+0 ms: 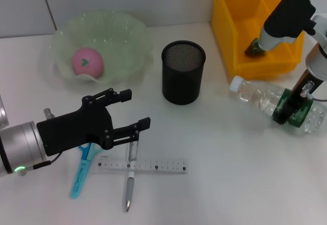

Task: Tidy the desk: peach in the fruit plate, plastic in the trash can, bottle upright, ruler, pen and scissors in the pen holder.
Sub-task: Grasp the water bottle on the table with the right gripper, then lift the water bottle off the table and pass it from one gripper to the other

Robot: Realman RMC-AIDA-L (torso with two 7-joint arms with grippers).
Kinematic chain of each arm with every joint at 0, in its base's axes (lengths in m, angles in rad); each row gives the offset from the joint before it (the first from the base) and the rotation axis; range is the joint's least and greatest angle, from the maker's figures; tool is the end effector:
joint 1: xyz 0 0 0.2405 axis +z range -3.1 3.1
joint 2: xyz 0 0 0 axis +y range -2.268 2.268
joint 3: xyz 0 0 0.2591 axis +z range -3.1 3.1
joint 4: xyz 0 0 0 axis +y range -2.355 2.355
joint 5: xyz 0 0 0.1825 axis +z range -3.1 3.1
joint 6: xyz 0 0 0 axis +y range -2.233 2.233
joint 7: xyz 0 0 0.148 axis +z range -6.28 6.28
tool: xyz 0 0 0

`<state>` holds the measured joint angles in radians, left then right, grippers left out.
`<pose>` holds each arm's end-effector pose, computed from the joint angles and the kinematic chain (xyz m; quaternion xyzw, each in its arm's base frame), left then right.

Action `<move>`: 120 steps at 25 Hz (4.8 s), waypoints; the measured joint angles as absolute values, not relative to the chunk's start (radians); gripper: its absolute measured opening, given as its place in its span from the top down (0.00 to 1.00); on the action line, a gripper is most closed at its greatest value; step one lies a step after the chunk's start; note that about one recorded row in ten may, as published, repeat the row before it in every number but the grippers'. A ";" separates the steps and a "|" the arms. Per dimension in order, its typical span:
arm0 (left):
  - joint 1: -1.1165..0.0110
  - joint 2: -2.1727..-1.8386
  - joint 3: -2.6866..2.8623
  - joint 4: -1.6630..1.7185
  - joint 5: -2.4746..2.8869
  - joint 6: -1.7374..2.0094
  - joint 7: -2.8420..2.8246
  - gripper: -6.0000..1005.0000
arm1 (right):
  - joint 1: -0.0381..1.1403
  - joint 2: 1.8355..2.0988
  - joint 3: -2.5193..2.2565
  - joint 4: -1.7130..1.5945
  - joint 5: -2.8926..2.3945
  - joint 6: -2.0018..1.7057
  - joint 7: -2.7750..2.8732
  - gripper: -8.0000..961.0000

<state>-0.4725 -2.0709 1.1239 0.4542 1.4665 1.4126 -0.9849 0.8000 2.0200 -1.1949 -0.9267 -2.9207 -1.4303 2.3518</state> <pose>-0.2337 0.2953 -0.0448 -0.9315 -0.1156 -0.3056 0.1597 0.2508 0.3775 0.0238 -0.8748 0.2983 -0.3150 0.2156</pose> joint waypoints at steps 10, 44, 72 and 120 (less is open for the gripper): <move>-0.473 -2.071 1.125 0.454 1.466 1.413 -0.985 0.20 | 0.804 2.023 -1.196 -0.902 -2.921 -1.408 2.356 0.12; -0.470 -2.071 1.122 0.462 1.466 1.420 -0.985 0.20 | 0.617 2.077 -1.212 -1.310 -2.761 -1.518 2.315 0.19; -0.430 -2.072 1.124 0.413 1.142 1.629 -1.038 0.21 | 0.364 2.081 -1.001 -0.792 -1.564 -1.454 1.135 0.19; -0.552 -2.077 1.175 0.311 1.125 1.648 -1.017 0.21 | 0.591 2.091 -1.094 -0.417 -1.529 -1.480 0.981 0.18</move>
